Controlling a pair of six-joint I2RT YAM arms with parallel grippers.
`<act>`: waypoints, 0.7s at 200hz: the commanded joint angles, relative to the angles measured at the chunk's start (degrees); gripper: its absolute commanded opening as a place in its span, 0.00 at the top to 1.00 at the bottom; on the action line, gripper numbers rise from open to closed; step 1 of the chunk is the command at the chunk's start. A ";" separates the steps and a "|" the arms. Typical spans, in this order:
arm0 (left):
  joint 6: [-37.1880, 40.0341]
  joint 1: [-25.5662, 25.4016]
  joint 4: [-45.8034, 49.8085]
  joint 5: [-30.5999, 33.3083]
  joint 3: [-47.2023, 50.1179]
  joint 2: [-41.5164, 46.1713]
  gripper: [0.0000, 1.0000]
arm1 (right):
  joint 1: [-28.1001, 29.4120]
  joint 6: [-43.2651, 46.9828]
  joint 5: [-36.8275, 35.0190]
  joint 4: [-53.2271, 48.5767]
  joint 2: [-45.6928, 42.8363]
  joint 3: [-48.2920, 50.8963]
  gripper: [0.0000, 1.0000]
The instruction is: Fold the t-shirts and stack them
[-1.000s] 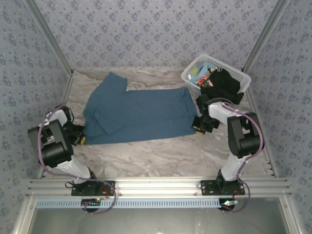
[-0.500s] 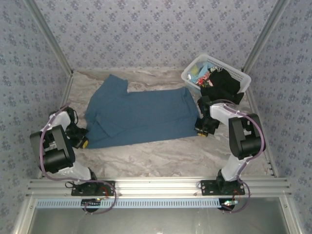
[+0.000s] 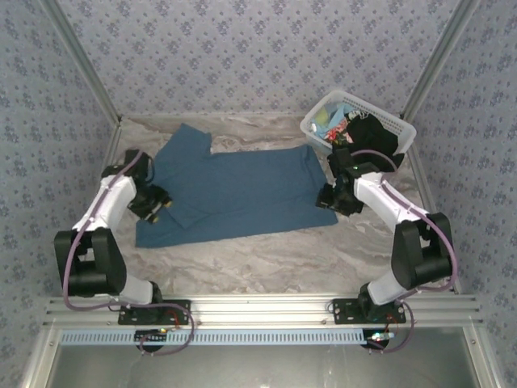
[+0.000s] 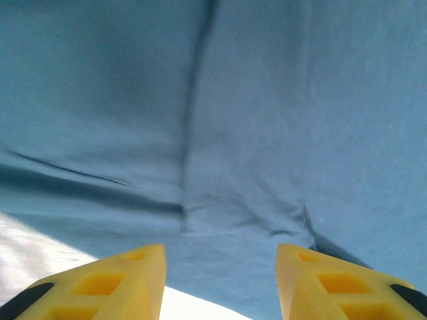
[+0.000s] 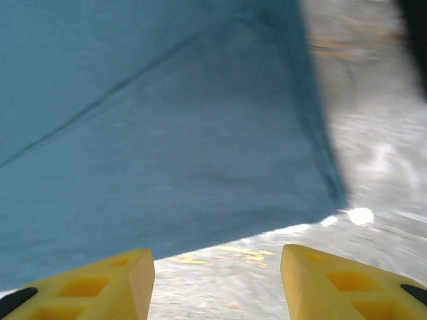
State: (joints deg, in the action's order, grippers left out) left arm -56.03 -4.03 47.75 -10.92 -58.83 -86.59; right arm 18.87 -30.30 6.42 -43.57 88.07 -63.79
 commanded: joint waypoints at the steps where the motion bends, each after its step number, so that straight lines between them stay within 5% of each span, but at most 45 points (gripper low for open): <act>1: -6.60 -2.26 -4.99 -5.34 1.78 -3.36 0.52 | 1.69 2.06 4.77 1.20 1.76 -1.73 0.45; 54: -5.05 -2.65 3.30 1.38 0.36 -5.62 0.55 | 2.48 0.36 7.23 2.69 1.96 -1.65 0.45; 107: -5.71 -2.93 -3.49 0.27 4.76 -5.56 0.55 | 3.44 -0.71 10.27 4.50 2.23 -1.69 0.44; 140: -5.58 -2.97 -6.52 1.48 4.90 -6.84 0.73 | 3.41 -0.76 10.28 3.85 2.01 -2.25 0.44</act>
State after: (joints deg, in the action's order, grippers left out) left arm -61.36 -6.76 43.81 -10.81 -53.95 -92.53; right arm 22.13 -30.59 15.51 -38.94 89.84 -64.34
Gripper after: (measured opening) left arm 0.349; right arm 0.560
